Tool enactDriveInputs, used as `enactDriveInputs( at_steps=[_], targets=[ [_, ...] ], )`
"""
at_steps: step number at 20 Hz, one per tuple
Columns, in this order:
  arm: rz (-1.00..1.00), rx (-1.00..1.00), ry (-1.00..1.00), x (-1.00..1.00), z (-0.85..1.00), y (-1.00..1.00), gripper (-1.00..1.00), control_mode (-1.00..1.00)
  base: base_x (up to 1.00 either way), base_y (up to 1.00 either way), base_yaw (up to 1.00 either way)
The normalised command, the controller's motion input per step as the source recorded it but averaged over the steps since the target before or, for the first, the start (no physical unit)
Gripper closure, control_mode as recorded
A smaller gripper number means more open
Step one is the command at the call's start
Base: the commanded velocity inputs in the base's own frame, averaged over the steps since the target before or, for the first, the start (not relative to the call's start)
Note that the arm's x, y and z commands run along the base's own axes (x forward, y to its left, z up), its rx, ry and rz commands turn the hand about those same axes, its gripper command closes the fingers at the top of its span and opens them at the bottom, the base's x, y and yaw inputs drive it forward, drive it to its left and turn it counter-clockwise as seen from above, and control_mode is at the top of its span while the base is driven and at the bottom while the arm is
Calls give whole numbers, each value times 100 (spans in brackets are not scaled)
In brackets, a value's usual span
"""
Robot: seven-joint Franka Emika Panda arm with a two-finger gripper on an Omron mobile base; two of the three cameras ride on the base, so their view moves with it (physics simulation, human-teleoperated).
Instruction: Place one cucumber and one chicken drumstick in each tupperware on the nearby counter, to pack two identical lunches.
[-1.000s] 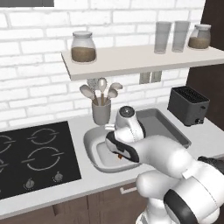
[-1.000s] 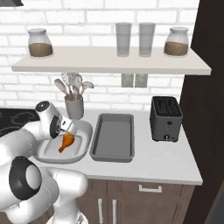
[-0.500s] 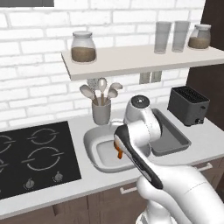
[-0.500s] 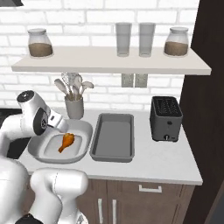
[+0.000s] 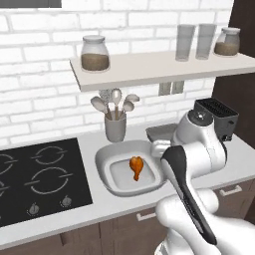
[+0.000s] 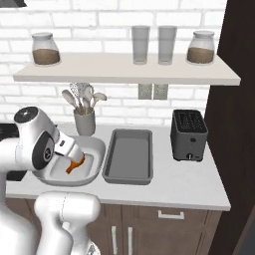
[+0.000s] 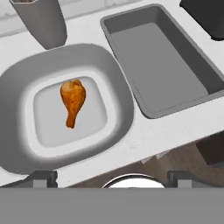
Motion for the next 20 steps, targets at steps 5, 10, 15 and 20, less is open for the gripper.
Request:
enactDriveInputs(
  at_steps=[5,10,15,20],
  targets=[
    [0,1,-12,-57,0,-20,-100,100,-40,-19,0],
    [0,0,0,0,0,0,-100,100,-100,-59,-3],
    [0,0,0,0,0,0,-100,100,-100,-85,-27],
    [0,0,0,0,0,0,-100,100,-97,-88,-47]
  ],
)
